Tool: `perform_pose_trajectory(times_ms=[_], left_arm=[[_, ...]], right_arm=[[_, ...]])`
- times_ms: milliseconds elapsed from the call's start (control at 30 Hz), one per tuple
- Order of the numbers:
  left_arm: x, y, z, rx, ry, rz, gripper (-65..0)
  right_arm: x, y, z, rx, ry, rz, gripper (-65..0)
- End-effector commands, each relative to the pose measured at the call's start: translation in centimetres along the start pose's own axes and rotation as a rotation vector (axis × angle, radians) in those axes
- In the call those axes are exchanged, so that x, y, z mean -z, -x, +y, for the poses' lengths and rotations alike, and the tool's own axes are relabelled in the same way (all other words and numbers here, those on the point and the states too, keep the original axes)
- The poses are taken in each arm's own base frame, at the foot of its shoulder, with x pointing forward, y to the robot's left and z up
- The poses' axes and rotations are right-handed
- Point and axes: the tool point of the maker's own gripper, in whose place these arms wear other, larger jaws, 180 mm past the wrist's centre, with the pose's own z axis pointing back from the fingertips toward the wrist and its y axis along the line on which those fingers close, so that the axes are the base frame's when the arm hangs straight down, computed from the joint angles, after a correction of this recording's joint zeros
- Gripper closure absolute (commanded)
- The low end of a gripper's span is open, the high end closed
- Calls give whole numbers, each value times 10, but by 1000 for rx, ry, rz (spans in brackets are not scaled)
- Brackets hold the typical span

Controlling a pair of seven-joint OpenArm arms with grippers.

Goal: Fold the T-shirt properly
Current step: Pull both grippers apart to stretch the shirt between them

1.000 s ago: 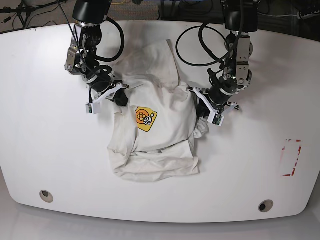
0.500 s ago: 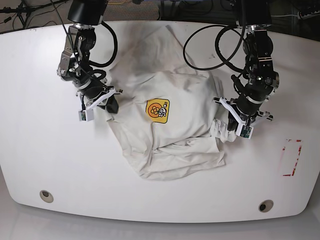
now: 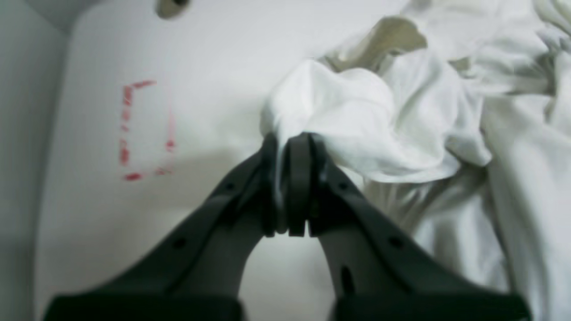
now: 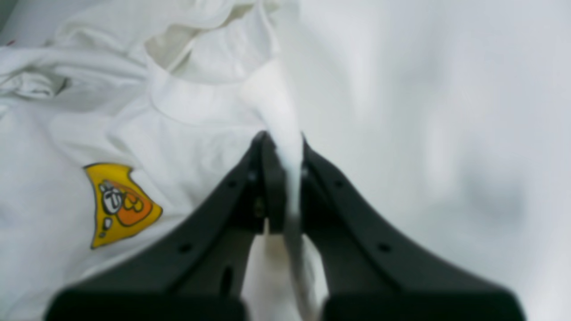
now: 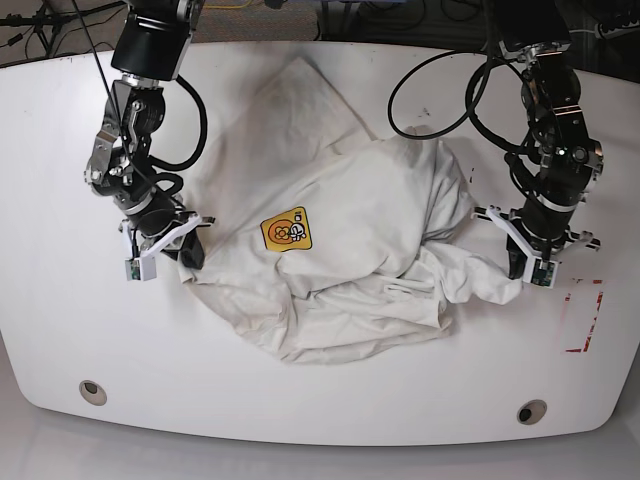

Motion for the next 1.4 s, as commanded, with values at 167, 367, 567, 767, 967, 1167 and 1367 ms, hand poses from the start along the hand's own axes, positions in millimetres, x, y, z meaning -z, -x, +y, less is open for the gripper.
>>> perform_pose_trajectory(times_ms=[167,367,567,767,967,1167,1367], left_arm=[[-9,-32,42,30,-97,-91,-6],[-14,-47,73,11,-173,-118,-8],[-19,-68,95,21,-213,-131,-8],[-23,-109,117,10,-260,-167,-8],[-36,-157,144,-4,-325,-231,-8],[-57,-210,165,-36,-378,-331,-8],[-81,-246,191,-43,-436,-402,-10]], right_arm=[[-7,-73,-12,-96,15,-136,-6],[-11,-109,-17,-141,29,-181,-6],[-17,-156,-19,-189,42,-238,-6],[-27,-206,-16,-239,50,-317,-6],[-36,-251,-3,-322,47,-366,-6],[-46,-295,-1,-358,58,-414,-6],[-58,-343,5,-390,63,-468,-6]])
